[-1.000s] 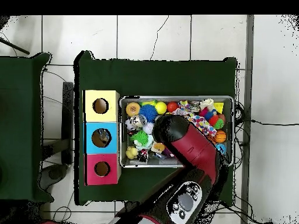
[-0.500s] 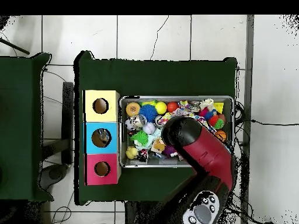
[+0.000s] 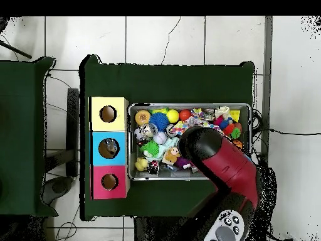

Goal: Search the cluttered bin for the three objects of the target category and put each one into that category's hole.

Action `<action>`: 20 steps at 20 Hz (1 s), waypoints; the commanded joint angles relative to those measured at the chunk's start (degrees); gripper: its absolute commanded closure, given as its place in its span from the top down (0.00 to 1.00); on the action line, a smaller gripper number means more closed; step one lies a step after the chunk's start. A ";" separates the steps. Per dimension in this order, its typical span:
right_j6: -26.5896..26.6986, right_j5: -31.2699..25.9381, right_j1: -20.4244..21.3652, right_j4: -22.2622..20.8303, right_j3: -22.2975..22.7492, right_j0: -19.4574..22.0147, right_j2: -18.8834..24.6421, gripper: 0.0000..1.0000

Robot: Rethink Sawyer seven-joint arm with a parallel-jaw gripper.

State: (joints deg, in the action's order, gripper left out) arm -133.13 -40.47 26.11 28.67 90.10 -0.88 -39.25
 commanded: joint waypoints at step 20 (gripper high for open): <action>-14.21 -2.24 -8.97 -0.51 -8.61 -4.62 4.31 1.00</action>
State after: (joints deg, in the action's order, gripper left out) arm -133.13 -40.47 20.59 27.71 83.40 -4.22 -39.31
